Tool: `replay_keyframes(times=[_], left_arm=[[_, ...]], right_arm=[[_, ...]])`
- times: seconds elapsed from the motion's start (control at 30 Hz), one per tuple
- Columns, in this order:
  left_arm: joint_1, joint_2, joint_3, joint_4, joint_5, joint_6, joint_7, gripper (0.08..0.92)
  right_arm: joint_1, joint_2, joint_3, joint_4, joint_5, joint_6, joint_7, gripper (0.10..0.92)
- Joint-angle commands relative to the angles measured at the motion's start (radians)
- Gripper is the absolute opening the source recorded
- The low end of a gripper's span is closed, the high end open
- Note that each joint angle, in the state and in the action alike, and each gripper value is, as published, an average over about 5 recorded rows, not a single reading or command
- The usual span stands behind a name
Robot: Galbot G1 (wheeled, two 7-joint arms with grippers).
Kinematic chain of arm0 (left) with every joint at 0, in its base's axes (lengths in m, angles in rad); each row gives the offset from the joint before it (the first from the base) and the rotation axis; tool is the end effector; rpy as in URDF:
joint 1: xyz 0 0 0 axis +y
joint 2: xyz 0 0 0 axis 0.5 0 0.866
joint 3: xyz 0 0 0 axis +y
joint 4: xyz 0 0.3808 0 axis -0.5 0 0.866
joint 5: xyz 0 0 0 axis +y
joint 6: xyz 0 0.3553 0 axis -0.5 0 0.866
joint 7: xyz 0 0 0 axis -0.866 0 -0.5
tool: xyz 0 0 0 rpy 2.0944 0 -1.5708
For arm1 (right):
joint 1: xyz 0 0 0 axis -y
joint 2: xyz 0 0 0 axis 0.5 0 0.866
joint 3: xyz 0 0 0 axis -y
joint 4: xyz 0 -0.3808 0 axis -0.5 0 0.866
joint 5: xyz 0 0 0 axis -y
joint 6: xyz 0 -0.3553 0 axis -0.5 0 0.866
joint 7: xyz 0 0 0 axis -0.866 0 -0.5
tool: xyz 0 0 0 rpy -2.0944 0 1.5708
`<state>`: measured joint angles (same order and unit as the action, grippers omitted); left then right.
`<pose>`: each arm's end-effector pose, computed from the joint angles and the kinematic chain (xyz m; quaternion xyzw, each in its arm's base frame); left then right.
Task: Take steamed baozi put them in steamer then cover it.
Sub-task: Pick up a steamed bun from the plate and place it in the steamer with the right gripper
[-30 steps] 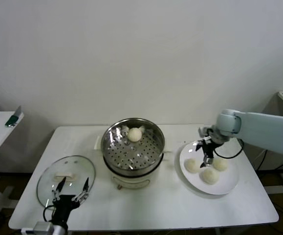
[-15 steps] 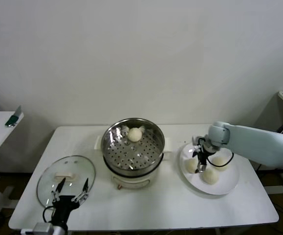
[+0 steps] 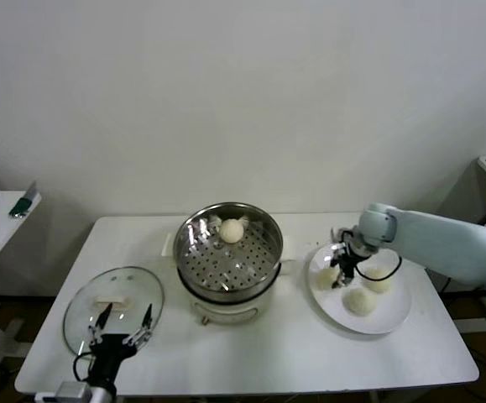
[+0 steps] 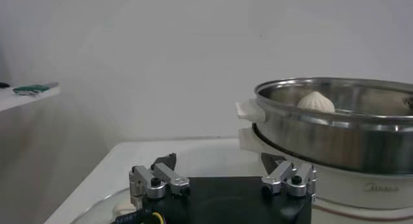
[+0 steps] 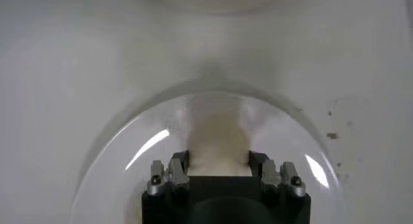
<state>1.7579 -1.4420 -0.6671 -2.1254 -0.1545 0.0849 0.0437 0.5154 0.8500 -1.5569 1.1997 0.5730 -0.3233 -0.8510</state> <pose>0.1049 0.0677 -0.3364 0.0043 -0.9934 -0.0136 0.1138 0.5723 -0.1192 -0.1663 0.4908 -0.5836 0.4811 0.4325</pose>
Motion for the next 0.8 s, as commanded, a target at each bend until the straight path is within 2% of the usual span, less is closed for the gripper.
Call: replay_keyframes(times=[0.03, 0.2, 0.37, 0.6, 0.8], left_arm=[[0.0, 0.001, 0.003, -0.002, 0.002, 0.001, 0.001, 0.823], [0.002, 0.005, 0.01, -0.006, 0.003, -0.001, 0.001, 0.823], [0.0, 0.005, 0.014, -0.015, 0.002, 0.0, 0.0, 0.823], [0.007, 0.007, 0.006, -0.021, -0.001, -0.008, 0.003, 0.823], [0.007, 0.008, -0.002, -0.026, -0.004, -0.006, 0.003, 0.823]], right_arm=[[0.54, 0.072, -0.256, 0.061, 0.222, 0.061, -0.137, 0.627], [0.641, 0.174, -0.187, 0.131, 0.381, 0.015, -0.111, 0.628], [0.571, 0.305, -0.079, 0.212, 0.474, -0.061, -0.007, 0.629], [0.391, 0.507, -0.029, 0.151, 0.472, -0.092, 0.055, 0.68], [0.258, 0.604, -0.042, 0.049, 0.421, -0.097, 0.068, 0.683]])
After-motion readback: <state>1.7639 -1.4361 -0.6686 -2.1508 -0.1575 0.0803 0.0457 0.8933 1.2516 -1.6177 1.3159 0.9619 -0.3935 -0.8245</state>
